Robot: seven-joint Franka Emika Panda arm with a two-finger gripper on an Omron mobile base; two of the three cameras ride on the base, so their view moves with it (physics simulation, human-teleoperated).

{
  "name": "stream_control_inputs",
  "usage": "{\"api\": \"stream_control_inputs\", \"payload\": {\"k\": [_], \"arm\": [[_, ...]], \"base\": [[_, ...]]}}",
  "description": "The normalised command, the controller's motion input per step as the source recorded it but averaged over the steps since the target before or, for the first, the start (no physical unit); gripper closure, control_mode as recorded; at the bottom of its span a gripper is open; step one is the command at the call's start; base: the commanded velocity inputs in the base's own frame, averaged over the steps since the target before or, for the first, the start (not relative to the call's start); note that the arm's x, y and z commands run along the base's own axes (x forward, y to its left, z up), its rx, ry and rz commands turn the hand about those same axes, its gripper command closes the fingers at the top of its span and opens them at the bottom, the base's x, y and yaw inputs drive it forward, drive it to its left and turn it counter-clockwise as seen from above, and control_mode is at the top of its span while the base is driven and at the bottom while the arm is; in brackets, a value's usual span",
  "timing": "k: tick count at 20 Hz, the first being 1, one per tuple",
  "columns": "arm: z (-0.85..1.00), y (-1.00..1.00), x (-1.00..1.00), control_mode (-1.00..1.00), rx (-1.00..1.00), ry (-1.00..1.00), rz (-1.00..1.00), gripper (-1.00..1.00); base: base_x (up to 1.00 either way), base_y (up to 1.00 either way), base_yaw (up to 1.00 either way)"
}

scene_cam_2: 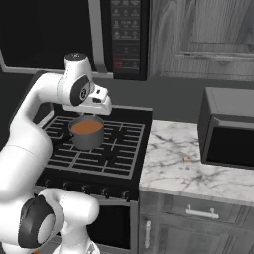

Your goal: Pick up the sugar cube(s) and place them in the saucepan with hot chocolate.

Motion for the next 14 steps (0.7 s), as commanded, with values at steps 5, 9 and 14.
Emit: {"api": "stream_control_inputs", "payload": {"k": [5, 9, 14], "arm": [[-0.09, -0.11, -0.08, -1.0, 0.0, 0.06, -0.03, -1.0], [-0.2, -0.86, -0.04, -1.0, 0.08, 0.05, -0.14, -1.0], [-0.14, -1.0, -0.15, -1.0, 0.15, -0.01, -0.25, -1.0]], "base": [[0.0, 0.0, 0.0], [0.0, 0.0, 0.0], [0.0, 0.0, 0.0]]}}
